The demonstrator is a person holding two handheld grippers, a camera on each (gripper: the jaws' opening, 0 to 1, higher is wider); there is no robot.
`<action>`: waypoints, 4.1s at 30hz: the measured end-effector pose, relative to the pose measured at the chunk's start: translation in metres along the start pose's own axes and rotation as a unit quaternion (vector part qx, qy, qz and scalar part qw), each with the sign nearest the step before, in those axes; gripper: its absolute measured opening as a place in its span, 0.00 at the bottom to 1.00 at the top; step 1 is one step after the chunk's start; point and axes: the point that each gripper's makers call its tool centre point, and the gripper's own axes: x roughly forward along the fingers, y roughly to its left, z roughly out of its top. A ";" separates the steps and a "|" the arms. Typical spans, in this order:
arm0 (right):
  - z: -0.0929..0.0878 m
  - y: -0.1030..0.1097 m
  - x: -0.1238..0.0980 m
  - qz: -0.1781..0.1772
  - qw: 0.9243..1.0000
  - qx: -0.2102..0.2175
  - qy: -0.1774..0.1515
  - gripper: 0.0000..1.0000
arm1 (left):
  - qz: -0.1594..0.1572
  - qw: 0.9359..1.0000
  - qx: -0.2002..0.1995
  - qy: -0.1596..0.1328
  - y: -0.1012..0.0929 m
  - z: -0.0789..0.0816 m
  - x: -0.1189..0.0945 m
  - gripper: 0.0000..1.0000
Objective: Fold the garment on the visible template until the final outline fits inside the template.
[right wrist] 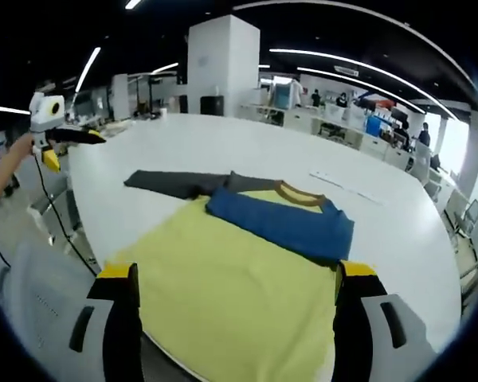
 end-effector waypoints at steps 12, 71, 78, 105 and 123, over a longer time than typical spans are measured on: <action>0.011 -0.007 -0.028 -0.036 0.999 0.008 -0.022 1.00 | 0.061 0.997 0.022 0.038 0.079 -0.006 0.009 0.69; 0.004 -0.033 -0.033 -0.059 0.998 0.015 -0.013 1.00 | 0.131 0.963 -0.084 0.222 0.213 -0.117 0.040 0.36; 0.006 -0.027 -0.031 -0.052 0.998 0.008 -0.017 1.00 | 0.141 0.959 -0.089 0.229 0.221 -0.120 0.042 0.32; 0.018 -0.011 -0.033 -0.046 0.999 0.007 -0.019 1.00 | 0.145 0.951 -0.104 0.251 0.226 -0.136 0.042 0.21; 0.019 -0.014 -0.034 -0.045 0.999 0.011 -0.027 1.00 | 0.155 0.951 -0.103 0.248 0.228 -0.136 0.043 0.12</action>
